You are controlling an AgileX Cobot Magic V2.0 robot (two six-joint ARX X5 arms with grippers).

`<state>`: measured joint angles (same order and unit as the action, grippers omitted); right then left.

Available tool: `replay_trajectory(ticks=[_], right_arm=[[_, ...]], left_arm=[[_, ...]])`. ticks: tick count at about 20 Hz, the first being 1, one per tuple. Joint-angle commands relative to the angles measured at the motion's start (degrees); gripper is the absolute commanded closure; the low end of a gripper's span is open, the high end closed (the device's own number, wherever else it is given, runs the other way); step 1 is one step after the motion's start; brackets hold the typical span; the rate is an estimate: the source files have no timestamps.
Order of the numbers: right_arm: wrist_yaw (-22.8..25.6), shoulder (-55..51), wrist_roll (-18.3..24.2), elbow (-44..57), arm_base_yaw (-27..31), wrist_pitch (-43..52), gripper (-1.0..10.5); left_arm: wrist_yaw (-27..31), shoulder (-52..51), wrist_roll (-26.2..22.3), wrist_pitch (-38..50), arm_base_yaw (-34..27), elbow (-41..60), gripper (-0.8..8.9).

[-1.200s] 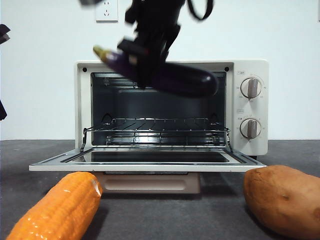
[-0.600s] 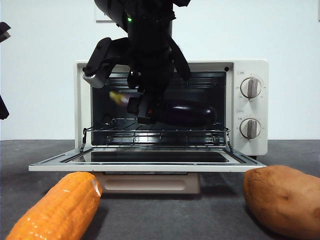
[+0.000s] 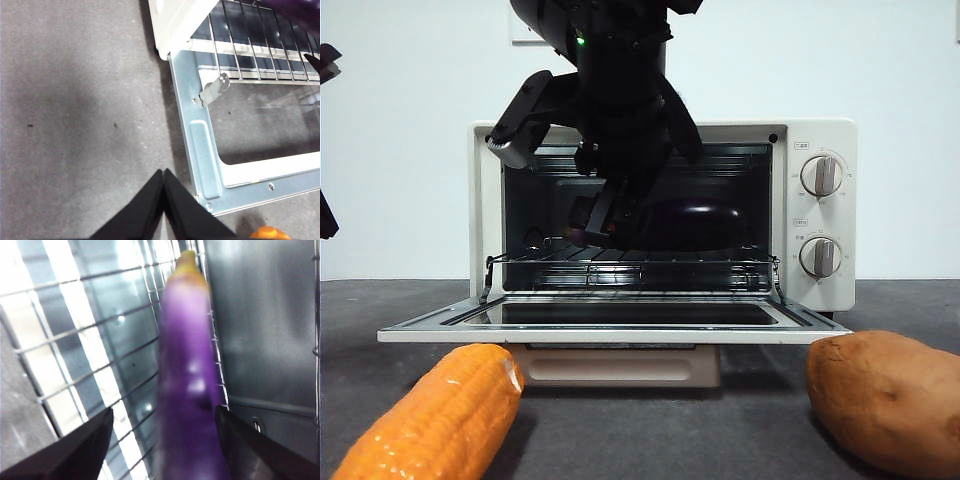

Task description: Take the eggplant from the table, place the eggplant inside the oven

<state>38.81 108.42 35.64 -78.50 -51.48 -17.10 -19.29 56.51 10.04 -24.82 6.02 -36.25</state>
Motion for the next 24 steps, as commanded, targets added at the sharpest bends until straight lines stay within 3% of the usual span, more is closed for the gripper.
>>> replay_trajectory(ticks=[1, 10, 18, 24], right_arm=[[0.3, 1.5, -1.2, -1.0, -1.0, 0.3, 6.2], [0.2, 0.1, -1.2, -1.0, -1.9, -0.2, 6.2], [-0.5, -5.1, -6.4, -1.1, -3.9, -3.5, 6.2], [-3.3, -18.3, -12.8, -1.1, -9.3, -9.6, 8.1]], left_arm=[[0.0, 0.4, 0.0, 0.5, 0.0, -0.4, 8.08], [0.0, 2.3, -0.1, 0.8, 0.0, -0.4, 8.08], [-1.4, 12.0, -0.2, 5.7, 0.0, -0.4, 8.08], [-9.1, 23.5, -0.4, 9.7, 0.0, -0.4, 8.08]])
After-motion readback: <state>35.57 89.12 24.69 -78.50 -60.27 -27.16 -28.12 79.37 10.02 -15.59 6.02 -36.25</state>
